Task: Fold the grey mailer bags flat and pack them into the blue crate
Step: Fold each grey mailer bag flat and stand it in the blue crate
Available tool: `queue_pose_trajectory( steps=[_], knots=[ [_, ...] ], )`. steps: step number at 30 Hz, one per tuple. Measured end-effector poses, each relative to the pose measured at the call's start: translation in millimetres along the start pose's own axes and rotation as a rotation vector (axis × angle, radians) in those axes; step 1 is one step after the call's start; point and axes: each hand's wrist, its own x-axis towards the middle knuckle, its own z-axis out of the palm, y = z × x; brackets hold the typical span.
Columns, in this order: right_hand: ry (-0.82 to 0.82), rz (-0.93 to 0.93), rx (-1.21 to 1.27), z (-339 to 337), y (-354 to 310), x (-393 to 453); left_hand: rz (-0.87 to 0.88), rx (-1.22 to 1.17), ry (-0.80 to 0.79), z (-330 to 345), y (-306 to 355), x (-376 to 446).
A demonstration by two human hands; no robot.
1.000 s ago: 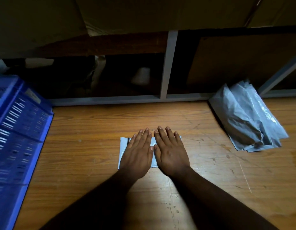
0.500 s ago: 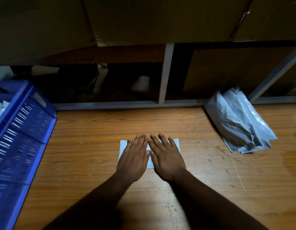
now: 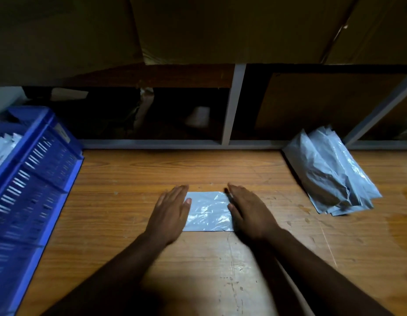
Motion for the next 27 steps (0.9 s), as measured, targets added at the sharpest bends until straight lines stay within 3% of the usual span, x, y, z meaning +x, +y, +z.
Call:
queue_pose_trajectory(
  steps=[2, 5, 10, 13, 16, 19, 22, 27],
  knots=[
    [-0.012, 0.029, -0.049, -13, 2, 8, 0.010, 0.038, 0.027, -15, -8, 8],
    [-0.136, 0.170, -0.129, -27, -1, 28, 0.019, 0.126, -0.137, -38, -8, 23],
    [-0.241, 0.242, 0.077, -44, -11, 37, 0.000, 0.018, -0.282, -64, -1, 31],
    [-0.147, 0.228, 0.239, -64, -16, 25, 0.024, -0.151, -0.159, -88, 4, 28],
    [0.092, 0.031, 0.269, -78, -17, 11, 0.134, -0.229, 0.096, -108, 4, 20],
    [0.258, -0.131, 0.177, -74, -21, -4, 0.216, -0.197, 0.240, -97, 5, -2],
    [0.238, -0.107, -0.058, -42, -17, -17, 0.204, -0.129, 0.179, -55, -4, -27],
    [0.155, -0.126, 0.011, -9, -10, -52, 0.164, -0.134, 0.074, -15, -25, -55]
  ],
)
